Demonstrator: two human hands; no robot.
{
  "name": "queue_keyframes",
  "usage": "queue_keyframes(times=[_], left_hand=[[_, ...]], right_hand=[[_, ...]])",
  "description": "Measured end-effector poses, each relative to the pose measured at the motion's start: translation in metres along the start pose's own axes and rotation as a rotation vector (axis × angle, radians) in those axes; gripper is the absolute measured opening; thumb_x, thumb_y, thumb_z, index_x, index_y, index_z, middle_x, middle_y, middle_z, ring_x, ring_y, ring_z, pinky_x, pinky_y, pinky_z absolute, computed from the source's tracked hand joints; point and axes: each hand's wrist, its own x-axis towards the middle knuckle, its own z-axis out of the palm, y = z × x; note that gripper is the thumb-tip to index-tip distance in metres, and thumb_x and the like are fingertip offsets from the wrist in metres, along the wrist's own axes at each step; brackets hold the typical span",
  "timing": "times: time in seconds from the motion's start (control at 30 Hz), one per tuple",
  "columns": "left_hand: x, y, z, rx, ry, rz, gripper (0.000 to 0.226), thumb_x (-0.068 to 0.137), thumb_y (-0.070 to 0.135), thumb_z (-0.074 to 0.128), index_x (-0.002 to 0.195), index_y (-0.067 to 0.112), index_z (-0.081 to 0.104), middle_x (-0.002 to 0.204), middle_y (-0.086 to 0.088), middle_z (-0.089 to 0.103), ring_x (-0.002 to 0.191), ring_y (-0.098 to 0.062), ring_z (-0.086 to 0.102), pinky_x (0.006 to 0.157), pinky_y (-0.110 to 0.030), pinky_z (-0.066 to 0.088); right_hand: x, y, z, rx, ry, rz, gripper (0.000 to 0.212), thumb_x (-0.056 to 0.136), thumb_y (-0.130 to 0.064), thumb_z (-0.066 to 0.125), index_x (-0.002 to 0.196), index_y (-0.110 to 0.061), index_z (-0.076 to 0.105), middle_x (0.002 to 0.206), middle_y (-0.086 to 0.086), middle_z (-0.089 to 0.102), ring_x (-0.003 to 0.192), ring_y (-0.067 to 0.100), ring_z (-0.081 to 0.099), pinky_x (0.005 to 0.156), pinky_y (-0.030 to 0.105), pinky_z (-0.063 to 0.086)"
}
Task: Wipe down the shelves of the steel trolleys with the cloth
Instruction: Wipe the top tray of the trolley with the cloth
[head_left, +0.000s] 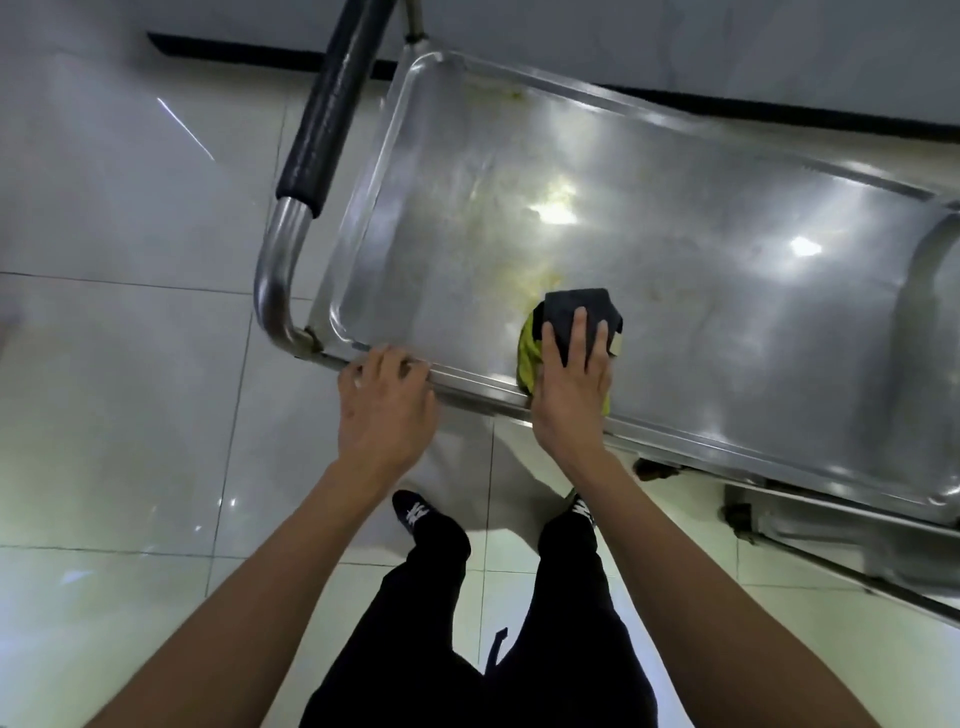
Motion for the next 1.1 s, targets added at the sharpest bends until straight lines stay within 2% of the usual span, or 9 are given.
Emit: queue_keyframes(times=[0.1, 0.27, 0.43, 0.53, 0.67, 0.77, 0.9, 1.1], left_hand=[[-0.003, -0.020, 0.004, 0.001, 0.001, 0.013, 0.035, 0.091, 0.027, 0.062, 0.125, 0.020, 0.062, 0.131, -0.006, 0.052, 0.129, -0.027, 0.045, 0.104, -0.052, 0.038], [-0.005, -0.045, 0.009, -0.073, 0.069, 0.091, 0.037, 0.089, 0.021, 0.065, 0.125, 0.016, 0.062, 0.132, -0.006, 0.056, 0.136, -0.025, 0.044, 0.101, -0.051, 0.042], [-0.006, -0.066, 0.007, -0.069, 0.038, 0.069, 0.047, 0.084, 0.015, 0.069, 0.129, 0.022, 0.061, 0.140, -0.014, 0.046, 0.140, -0.033, 0.037, 0.098, -0.053, 0.043], [-0.008, -0.058, 0.008, -0.080, 0.032, 0.036, 0.049, 0.082, 0.011, 0.068, 0.129, 0.021, 0.061, 0.140, -0.018, 0.046, 0.140, -0.037, 0.036, 0.096, -0.053, 0.045], [-0.006, -0.044, 0.007, -0.116, 0.080, -0.068, 0.039, 0.083, 0.011, 0.066, 0.121, 0.022, 0.067, 0.138, -0.017, 0.048, 0.138, -0.038, 0.038, 0.095, -0.053, 0.046], [-0.005, -0.030, 0.006, -0.139, 0.116, -0.166, 0.035, 0.083, 0.009, 0.067, 0.116, 0.021, 0.070, 0.134, -0.016, 0.050, 0.137, -0.038, 0.040, 0.089, -0.051, 0.048], [-0.004, -0.015, 0.007, -0.184, 0.161, -0.267, 0.031, 0.083, 0.005, 0.068, 0.110, 0.019, 0.075, 0.129, -0.015, 0.057, 0.140, -0.036, 0.041, 0.081, -0.047, 0.050], [-0.008, -0.013, 0.012, -0.201, 0.180, -0.294, 0.033, 0.083, 0.008, 0.064, 0.111, 0.020, 0.076, 0.134, -0.012, 0.060, 0.144, -0.031, 0.038, 0.078, -0.044, 0.052]], right_hand=[[0.008, -0.035, 0.008, 0.011, 0.000, -0.030, 0.072, 0.091, -0.010, 0.061, 0.154, -0.018, 0.027, 0.165, 0.012, -0.004, 0.150, 0.040, -0.007, 0.118, 0.061, 0.017], [0.020, -0.082, 0.015, 0.046, -0.027, -0.070, 0.065, 0.096, -0.015, 0.053, 0.155, -0.021, 0.027, 0.166, 0.008, -0.005, 0.151, 0.036, -0.008, 0.119, 0.056, 0.016], [0.027, -0.064, -0.001, 0.162, -0.132, -0.154, 0.053, 0.104, -0.032, 0.033, 0.156, -0.028, 0.025, 0.166, 0.000, -0.004, 0.152, 0.025, -0.010, 0.119, 0.053, 0.018], [0.037, -0.030, -0.017, 0.037, -0.091, -0.380, 0.052, 0.102, -0.037, 0.030, 0.153, -0.028, 0.031, 0.167, 0.001, 0.003, 0.153, 0.025, -0.005, 0.116, 0.051, 0.025], [0.067, -0.007, -0.016, -0.187, -0.069, -0.755, 0.056, 0.101, -0.049, 0.037, 0.153, -0.030, 0.033, 0.166, 0.004, 0.012, 0.153, 0.033, 0.001, 0.118, 0.059, 0.017], [0.087, -0.012, -0.003, -0.226, -0.074, -0.920, 0.056, 0.100, -0.051, 0.040, 0.152, -0.032, 0.033, 0.165, 0.004, 0.015, 0.152, 0.034, 0.001, 0.118, 0.061, 0.014], [0.096, -0.032, 0.006, -0.202, -0.024, -0.945, 0.051, 0.101, -0.051, 0.040, 0.149, -0.033, 0.040, 0.163, 0.005, 0.022, 0.152, 0.036, 0.007, 0.118, 0.061, 0.015], [0.109, -0.088, 0.009, -0.213, -0.116, -0.917, 0.051, 0.102, -0.051, 0.032, 0.151, -0.035, 0.034, 0.164, 0.008, 0.017, 0.152, 0.037, 0.001, 0.119, 0.060, 0.006]])
